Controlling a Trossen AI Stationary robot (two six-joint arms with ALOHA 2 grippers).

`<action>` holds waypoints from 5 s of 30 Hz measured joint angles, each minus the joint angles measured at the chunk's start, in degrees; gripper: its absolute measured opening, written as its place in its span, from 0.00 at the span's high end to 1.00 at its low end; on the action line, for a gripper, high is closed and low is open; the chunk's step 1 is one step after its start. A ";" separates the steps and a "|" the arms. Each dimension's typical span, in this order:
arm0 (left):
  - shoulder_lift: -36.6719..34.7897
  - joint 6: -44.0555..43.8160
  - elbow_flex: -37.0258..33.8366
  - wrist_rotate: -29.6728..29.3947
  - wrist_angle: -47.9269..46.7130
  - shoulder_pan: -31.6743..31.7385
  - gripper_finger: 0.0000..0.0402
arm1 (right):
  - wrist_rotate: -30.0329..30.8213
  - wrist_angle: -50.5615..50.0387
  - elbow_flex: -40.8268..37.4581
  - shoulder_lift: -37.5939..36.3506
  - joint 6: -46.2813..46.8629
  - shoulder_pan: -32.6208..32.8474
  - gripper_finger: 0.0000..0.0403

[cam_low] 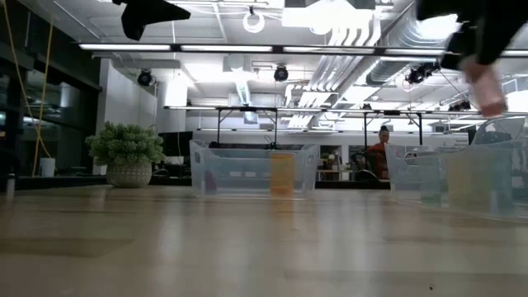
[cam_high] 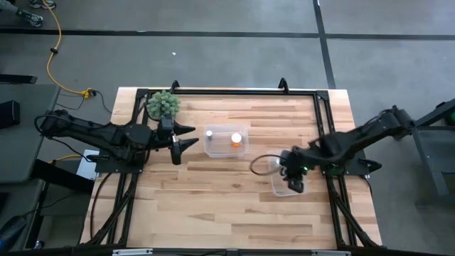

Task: Pick and place medicine bottles into bin by pill shape (circle, oval)
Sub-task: Put the pink tablet bottle into the bottom transparent bin, then return to Home Position

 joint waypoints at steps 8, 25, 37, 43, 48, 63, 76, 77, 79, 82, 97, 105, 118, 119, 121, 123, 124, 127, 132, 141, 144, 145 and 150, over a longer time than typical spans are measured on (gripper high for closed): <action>0.02 0.00 -0.02 -2.86 1.89 0.07 0.45 | 10.64 -0.59 -3.92 -3.71 13.91 13.96 0.73; 0.04 0.00 -0.02 -5.73 2.47 0.07 0.46 | 23.72 0.02 -10.49 2.17 18.78 22.38 0.73; 0.07 0.95 -0.02 -6.11 2.52 0.07 0.46 | 24.73 4.82 -14.65 2.11 18.40 21.66 0.73; 0.07 1.01 -0.02 -6.11 2.52 0.07 0.46 | 24.34 5.13 -15.13 2.09 18.70 20.74 0.73; 0.07 1.01 -0.02 -6.11 2.52 0.07 0.46 | 24.23 5.62 -15.13 2.09 19.89 19.44 0.73; 0.07 1.03 -0.02 -5.80 2.47 0.07 0.46 | 17.69 4.84 -13.72 1.09 19.34 16.11 0.49; 0.04 1.49 -0.02 -4.20 2.67 0.07 0.46 | 25.55 8.91 -4.66 -9.71 10.48 12.04 0.46; 0.04 1.49 -0.02 -3.34 2.99 0.07 0.46 | 25.92 11.26 -4.66 -9.60 8.71 10.56 0.46; 0.04 1.50 -0.04 -1.20 3.80 0.04 0.46 | 25.67 16.64 -4.66 -8.75 4.31 6.95 0.46; 0.04 1.51 -0.04 2.45 4.53 0.04 0.46 | 22.59 25.62 -4.66 -6.20 -4.76 0.73 0.46; 0.00 7.94 -0.04 7.24 11.66 0.06 0.46 | -1.57 72.85 -4.66 5.07 -22.29 -18.52 0.46; 0.02 11.18 -0.04 10.12 11.83 0.04 0.53 | -4.21 73.19 -4.66 5.11 -21.43 -18.21 0.54; -15.04 16.51 -3.54 17.32 5.28 7.48 0.99 | -4.21 73.39 -4.66 5.10 -23.43 -18.23 0.94; -16.97 16.35 -5.07 17.78 5.76 8.05 0.99 | -4.19 73.39 -4.66 5.11 -23.43 -18.23 0.97; -21.01 15.22 -8.58 17.90 6.65 8.69 1.00 | -4.19 73.39 -4.66 5.10 -23.69 -18.23 0.98; -25.18 13.81 -12.44 17.87 7.00 8.70 1.00 | -4.18 73.39 -4.68 5.08 -23.68 -18.23 0.97; -27.36 13.22 -14.25 17.89 7.13 8.70 1.00 | -4.18 73.39 -4.68 5.10 -23.68 -18.23 0.97; -33.86 10.98 -19.62 18.83 8.47 8.70 1.00 | -4.18 73.39 -4.68 5.10 -23.61 -18.23 0.99; -44.07 8.94 -26.85 18.94 9.21 8.70 1.00 | -4.18 73.39 -4.68 5.10 -19.33 -18.33 1.00; -47.39 5.56 -35.37 22.22 12.94 8.66 1.00 | -4.14 73.37 -4.70 5.08 -13.94 -18.36 1.00; -47.23 3.78 -37.33 22.75 13.27 8.70 1.00 | -4.14 73.31 -4.70 5.08 -13.05 -18.36 1.00; -47.25 3.50 -37.33 22.95 12.58 8.70 1.00 | -4.14 73.30 -4.70 5.08 -12.73 -18.35 1.00; -47.15 3.33 -37.41 23.18 11.13 8.70 1.00 | -4.14 73.09 -4.70 5.08 -9.40 -18.34 1.00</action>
